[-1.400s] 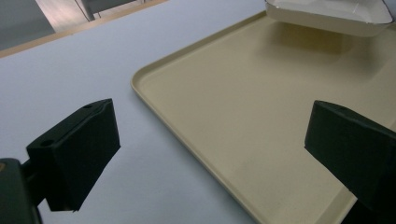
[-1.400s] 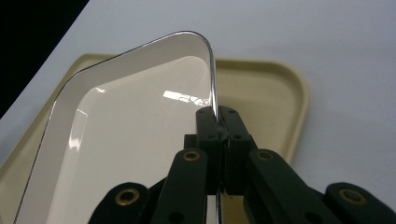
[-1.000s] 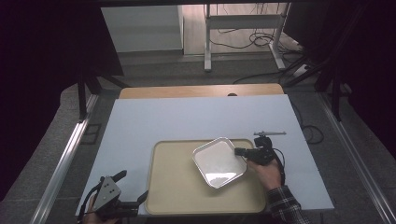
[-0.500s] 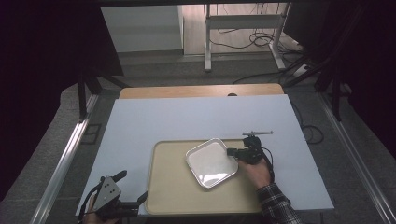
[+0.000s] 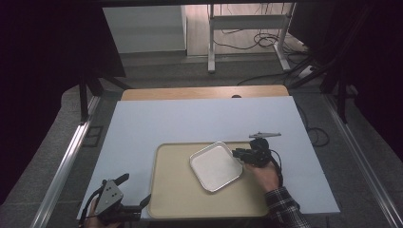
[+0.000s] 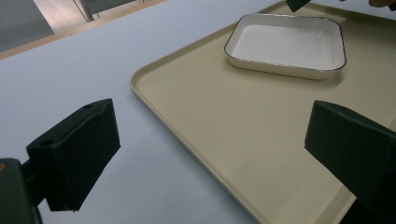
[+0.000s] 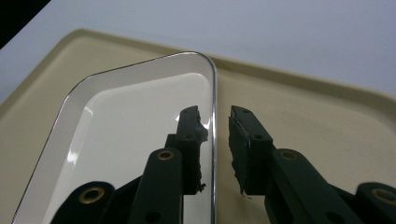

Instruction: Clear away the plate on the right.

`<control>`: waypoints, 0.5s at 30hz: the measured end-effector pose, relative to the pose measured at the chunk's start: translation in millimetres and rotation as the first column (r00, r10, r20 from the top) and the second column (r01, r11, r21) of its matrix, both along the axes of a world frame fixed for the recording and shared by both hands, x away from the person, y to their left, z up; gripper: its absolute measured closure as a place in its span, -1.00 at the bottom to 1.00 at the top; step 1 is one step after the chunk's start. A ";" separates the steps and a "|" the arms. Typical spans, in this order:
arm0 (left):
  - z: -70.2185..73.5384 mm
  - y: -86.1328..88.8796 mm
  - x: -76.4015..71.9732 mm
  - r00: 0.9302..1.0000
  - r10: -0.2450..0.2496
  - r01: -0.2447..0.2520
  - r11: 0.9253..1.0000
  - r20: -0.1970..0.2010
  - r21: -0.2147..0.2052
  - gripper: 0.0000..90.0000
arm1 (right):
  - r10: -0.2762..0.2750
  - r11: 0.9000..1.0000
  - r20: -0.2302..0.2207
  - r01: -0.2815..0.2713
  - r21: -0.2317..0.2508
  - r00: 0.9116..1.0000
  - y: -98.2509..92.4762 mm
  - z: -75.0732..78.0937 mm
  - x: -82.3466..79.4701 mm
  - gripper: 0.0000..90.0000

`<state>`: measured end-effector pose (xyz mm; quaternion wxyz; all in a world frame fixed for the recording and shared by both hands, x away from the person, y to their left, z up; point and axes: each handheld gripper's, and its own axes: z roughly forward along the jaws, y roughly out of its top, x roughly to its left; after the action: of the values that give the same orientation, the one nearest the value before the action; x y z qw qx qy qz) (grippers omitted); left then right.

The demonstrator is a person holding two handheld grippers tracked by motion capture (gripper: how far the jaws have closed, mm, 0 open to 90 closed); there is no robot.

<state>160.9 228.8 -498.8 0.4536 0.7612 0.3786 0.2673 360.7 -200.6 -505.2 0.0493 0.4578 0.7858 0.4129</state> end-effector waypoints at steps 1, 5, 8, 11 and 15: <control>0.0 0.0 0.0 1.000 0.000 0.000 1.000 0.000 0.000 -0.94 | 0.017 1.000 0.012 -0.017 -0.006 1.000 0.0 1.6 -2.7 0.63; 0.0 -0.3 -0.1 1.000 -0.001 0.001 1.000 0.001 0.001 -0.94 | 0.067 0.998 0.051 -0.066 -0.021 0.996 -0.1 5.6 -13.4 0.65; 0.1 -0.4 -0.1 1.000 -0.001 0.001 1.000 0.001 0.001 -0.94 | 0.096 0.995 0.062 -0.095 -0.019 0.993 -1.6 9.0 -21.0 0.76; 0.1 -0.5 -0.2 1.000 -0.002 0.002 1.000 0.002 0.003 -0.94 | 0.149 0.989 0.084 -0.148 -0.018 0.985 -1.0 12.5 -28.1 0.91; 0.1 -0.5 -0.2 1.000 -0.002 0.002 1.000 0.002 0.003 -0.94 | 0.202 0.979 0.097 -0.200 -0.031 0.975 2.5 14.2 -37.4 1.00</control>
<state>160.7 228.3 -498.7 0.4531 0.7621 0.3768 0.2682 323.3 -198.0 -491.0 0.0513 0.3545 0.8289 0.4298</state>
